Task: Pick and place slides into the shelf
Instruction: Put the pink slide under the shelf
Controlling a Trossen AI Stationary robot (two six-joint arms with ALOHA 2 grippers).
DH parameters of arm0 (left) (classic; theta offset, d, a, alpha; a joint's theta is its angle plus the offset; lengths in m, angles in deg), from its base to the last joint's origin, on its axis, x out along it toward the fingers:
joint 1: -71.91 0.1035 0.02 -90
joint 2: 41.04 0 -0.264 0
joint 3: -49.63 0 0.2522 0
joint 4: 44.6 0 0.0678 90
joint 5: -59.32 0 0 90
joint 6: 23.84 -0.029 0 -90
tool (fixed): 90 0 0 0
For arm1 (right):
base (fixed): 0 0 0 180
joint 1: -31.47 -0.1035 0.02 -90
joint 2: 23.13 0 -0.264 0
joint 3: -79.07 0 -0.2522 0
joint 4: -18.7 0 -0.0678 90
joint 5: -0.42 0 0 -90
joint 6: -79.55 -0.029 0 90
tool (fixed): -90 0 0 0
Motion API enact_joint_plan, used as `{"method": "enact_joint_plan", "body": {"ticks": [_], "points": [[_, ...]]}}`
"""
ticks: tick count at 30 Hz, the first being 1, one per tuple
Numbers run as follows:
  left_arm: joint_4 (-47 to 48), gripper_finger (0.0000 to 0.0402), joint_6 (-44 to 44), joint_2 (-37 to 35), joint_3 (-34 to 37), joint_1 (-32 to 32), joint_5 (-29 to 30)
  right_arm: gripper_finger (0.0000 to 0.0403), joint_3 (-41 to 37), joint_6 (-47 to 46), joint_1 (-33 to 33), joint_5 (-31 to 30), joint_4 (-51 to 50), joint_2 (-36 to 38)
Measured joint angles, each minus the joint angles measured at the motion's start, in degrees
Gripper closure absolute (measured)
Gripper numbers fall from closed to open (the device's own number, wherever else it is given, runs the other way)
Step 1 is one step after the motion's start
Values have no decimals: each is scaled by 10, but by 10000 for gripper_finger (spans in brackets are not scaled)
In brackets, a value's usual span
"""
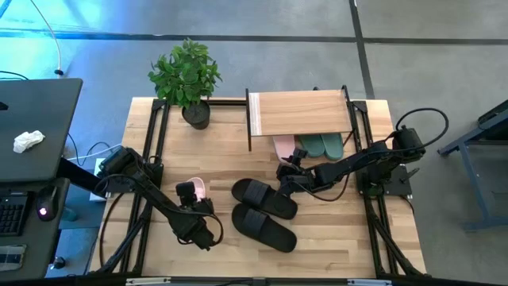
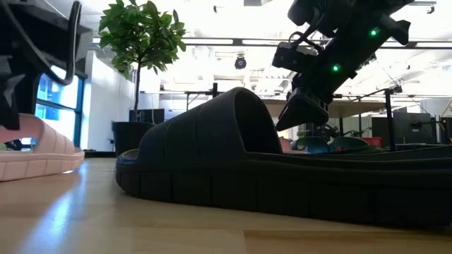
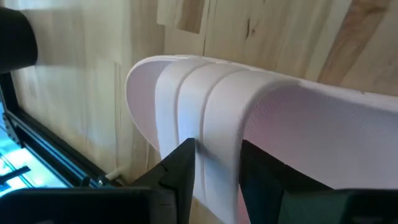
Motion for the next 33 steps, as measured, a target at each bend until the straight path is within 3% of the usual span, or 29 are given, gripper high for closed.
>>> {"method": "enact_joint_plan", "body": {"ticks": [11,18,27,30,33], "points": [[-17,316,-3,0,36,0,46,226,0,-1,0,0,0,0],[-16,392,-2,0,46,0,63,226,0,-2,0,0,3,0],[-15,395,2,0,20,0,111,226,0,35,-24,-6,43,26],[-4,398,-3,0,-6,0,152,226,0,5,-29,32,45,62],[13,398,-5,0,-30,0,195,226,0,-53,-29,116,45,105]]}}
